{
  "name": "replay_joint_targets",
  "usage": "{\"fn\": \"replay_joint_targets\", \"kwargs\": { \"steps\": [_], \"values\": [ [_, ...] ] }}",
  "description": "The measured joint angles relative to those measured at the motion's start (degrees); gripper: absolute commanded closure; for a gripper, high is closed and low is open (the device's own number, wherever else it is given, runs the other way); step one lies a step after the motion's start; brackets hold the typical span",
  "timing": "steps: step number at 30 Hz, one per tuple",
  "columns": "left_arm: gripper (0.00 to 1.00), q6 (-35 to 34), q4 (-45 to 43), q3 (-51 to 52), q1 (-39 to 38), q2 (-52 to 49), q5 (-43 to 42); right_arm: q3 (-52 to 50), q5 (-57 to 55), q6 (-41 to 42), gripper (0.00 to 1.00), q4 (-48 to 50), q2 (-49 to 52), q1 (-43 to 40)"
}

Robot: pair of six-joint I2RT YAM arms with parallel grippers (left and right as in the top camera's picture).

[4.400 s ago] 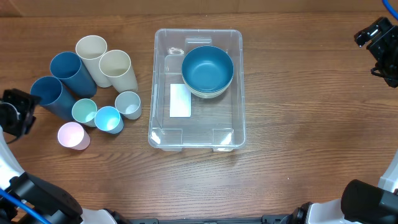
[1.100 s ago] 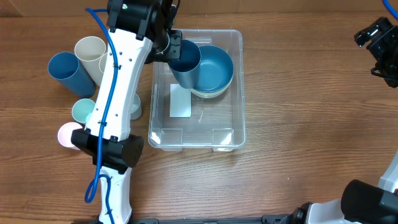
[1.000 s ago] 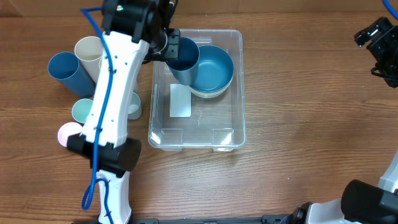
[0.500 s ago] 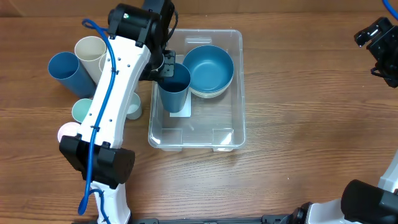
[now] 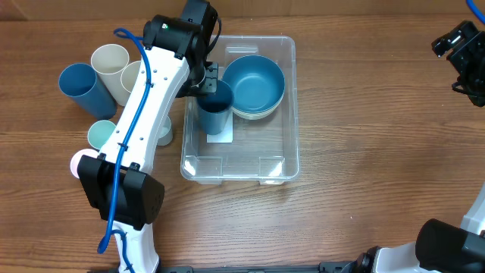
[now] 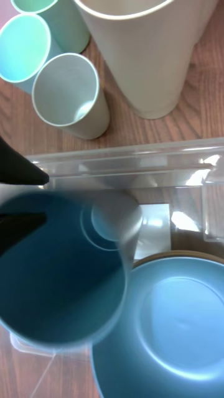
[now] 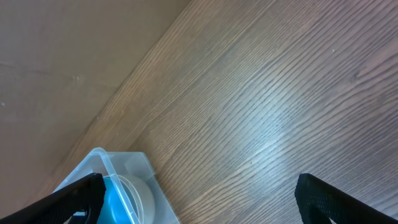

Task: Pack container
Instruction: 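Lift the dark blue cup and set it upright in the bin, then move the left gripper back to the second blue cup and grasp it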

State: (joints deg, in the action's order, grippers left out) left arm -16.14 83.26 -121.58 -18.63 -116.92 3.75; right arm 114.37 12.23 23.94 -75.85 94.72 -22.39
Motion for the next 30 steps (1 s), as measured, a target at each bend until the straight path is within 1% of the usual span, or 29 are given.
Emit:
{"fn": "replay_joint_targets", "kwargs": {
  "steps": [1,3,7,9,11,13,15,16,17,19,20,23,26,30],
  "values": [
    [0.53,-0.4,-0.3,0.0,0.0,0.0,0.0,0.0,0.0,0.0,0.00,0.0,0.0,0.0],
    [0.48,-0.5,-0.2,0.0,0.0,0.0,0.0,0.0,0.0,0.0,0.00,0.0,0.0,0.0],
    [0.43,-0.4,1.3,-2.6,0.0,0.0,0.0,0.0,0.0,0.0,0.00,0.0,0.0,0.0],
    [0.31,-0.5,3.4,-6.7,0.4,0.0,0.0,0.0,0.0,0.0,0.00,0.0,0.0,0.0],
    [0.21,-1.3,6.6,-13.7,1.7,0.2,0.3,0.0,0.0,0.0,0.00,0.0,0.0,0.0],
    [0.17,-2.2,9.2,-18.7,4.1,0.8,0.8,0.0,0.0,0.0,0.00,0.0,0.0,0.0],
    [0.18,-2.5,10.9,-22.1,8.9,2.6,1.2,0.0,0.0,0.0,0.00,0.0,0.0,0.0],
    [0.18,-2.9,11.1,-22.4,9.6,2.9,1.3,0.0,0.0,0.0,0.00,0.0,0.0,0.0],
    [0.20,-3.2,12.4,-23.3,15.1,4.9,1.6,0.0,0.0,0.0,0.00,0.0,0.0,0.0],
    [0.23,-3.2,13.2,-23.3,21.3,6.4,1.0,0.0,0.0,0.0,0.00,0.0,0.0,0.0],
    [0.23,-3.3,13.2,-22.9,26.1,6.8,0.2,0.0,0.0,0.0,0.00,0.0,0.0,0.0],
    [0.25,-3.8,13.2,-19.5,36.3,6.6,-0.5,0.0,0.0,0.0,0.00,0.0,0.0,0.0],
    [0.25,-4.5,12.2,-16.9,42.4,4.9,-1.0,0.0,0.0,0.0,0.00,0.0,0.0,0.0],
    [0.26,-4.7,10.1,-16.4,45.6,1.3,-1.4,0.0,0.0,0.0,0.00,0.0,0.0,0.0]
  ]
}}
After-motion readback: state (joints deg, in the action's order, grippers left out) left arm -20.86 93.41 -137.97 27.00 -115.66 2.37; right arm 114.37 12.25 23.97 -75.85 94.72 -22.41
